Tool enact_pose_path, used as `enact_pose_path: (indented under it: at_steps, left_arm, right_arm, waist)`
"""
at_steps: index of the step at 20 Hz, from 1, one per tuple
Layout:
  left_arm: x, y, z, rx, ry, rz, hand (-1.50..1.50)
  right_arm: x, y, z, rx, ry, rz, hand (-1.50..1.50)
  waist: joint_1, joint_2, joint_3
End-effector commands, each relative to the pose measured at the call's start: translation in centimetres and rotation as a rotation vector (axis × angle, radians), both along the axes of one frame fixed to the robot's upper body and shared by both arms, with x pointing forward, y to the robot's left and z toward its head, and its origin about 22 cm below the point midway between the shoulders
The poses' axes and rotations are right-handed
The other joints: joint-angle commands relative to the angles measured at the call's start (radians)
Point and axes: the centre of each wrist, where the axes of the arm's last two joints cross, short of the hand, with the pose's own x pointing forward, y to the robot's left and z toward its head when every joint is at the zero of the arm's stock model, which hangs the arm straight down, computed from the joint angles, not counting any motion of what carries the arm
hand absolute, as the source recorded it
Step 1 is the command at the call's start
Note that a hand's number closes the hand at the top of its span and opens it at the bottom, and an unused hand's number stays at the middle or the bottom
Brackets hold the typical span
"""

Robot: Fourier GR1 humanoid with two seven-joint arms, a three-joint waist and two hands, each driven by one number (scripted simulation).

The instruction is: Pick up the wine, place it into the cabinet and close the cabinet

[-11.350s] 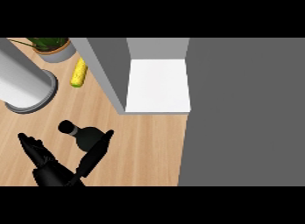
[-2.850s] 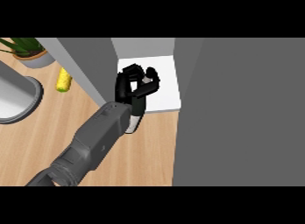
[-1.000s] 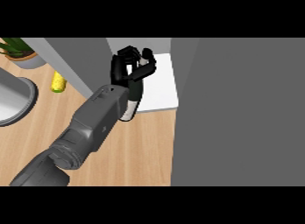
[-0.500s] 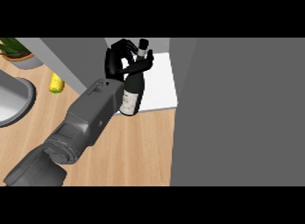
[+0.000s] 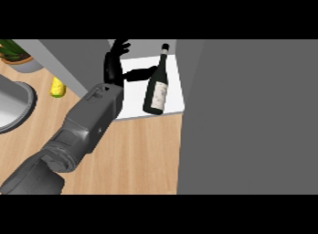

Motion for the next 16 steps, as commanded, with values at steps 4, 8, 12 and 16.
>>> enact_pose_path:
  at_steps: [4,8,12,16]
  left_arm:
    - [0.3,2.7,0.0,0.011,0.023,0.033,-1.50]
    - [-0.4,1.5,-1.2,0.020,0.002,0.036,-1.50]
    - [-0.2,0.5,-0.5,-0.007,-0.032,-0.006,-1.50]
    - [-0.1,-0.6,-0.1,-0.033,-0.070,-0.052,-1.50]
  right_arm:
    - [-0.1,0.1,0.1,-0.020,0.004,0.000,-1.50]
    - [0.0,0.0,-0.1,-0.002,0.001,-0.011,-1.50]
    - [-1.1,0.2,0.1,-0.003,0.011,-0.012,-1.50]
    - [0.2,0.1,-0.1,-0.001,-0.003,0.006,-1.50]
  waist:
    - [0.004,0.002,-0.001]
    - [0.008,0.000,-0.001]
    - [0.000,-0.007,-0.001]
    - [0.013,-0.001,-0.001]
